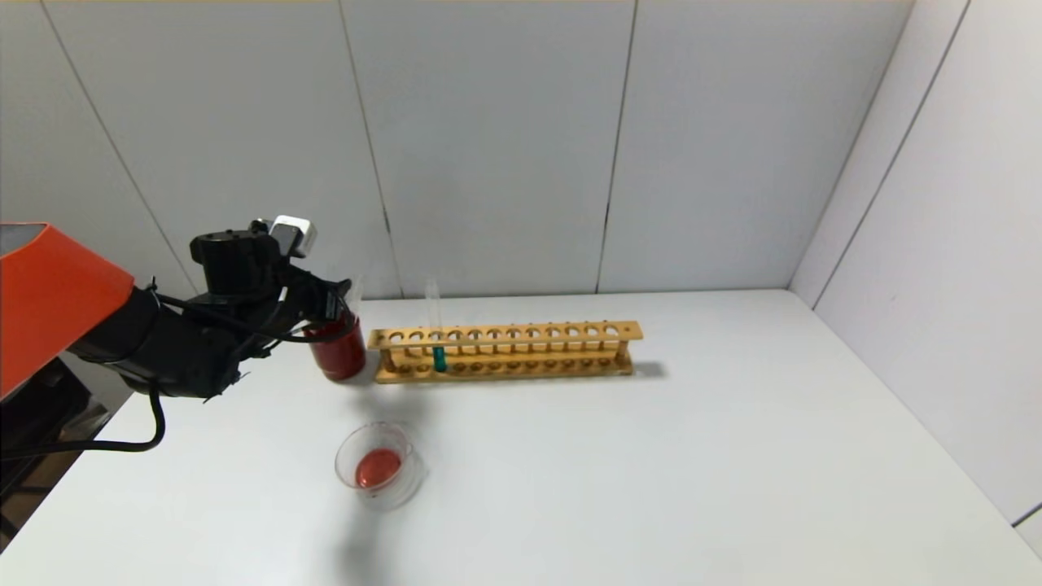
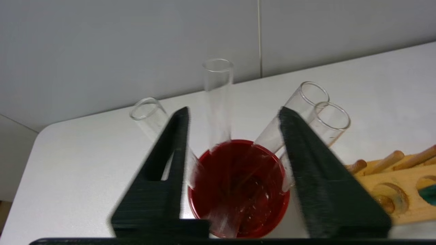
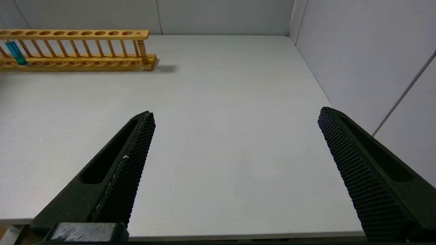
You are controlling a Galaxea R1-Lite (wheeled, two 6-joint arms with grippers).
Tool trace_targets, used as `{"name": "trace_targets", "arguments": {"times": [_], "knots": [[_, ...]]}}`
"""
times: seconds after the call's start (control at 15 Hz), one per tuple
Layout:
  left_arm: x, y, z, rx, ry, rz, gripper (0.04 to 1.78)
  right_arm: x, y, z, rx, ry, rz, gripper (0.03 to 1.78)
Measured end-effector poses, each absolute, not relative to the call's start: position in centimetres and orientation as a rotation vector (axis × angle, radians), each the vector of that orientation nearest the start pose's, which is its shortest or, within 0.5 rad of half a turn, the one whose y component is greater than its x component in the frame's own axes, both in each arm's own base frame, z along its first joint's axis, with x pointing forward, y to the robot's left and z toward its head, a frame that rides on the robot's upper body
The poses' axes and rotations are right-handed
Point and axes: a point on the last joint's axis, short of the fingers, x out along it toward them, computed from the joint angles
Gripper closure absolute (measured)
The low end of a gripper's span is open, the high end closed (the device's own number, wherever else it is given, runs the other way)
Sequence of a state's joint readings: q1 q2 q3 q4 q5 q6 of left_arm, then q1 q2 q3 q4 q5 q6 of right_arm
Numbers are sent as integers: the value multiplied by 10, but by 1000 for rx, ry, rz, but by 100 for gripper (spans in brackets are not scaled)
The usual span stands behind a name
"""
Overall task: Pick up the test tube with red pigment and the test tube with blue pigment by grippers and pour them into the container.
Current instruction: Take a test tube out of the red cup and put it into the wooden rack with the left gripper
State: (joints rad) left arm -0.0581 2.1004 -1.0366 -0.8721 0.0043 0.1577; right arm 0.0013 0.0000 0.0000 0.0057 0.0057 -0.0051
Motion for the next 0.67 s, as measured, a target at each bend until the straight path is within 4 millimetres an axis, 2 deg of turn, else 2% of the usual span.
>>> {"name": "trace_targets", "arguments": {"times": [0.2,0.33,0.47,0.67], "knots": [[399,-23,138,166,165,-67,31,-23,0,75,-5,6,7,6],[392,-22,153,169,165,-68,14,-23,0,75,-5,6,7,6],[383,-22,171,168,178,-70,7,-23,0,75,-5,6,7,6],[372,-21,196,167,139,-65,7,-23,0,75,-5,6,7,6]]}}
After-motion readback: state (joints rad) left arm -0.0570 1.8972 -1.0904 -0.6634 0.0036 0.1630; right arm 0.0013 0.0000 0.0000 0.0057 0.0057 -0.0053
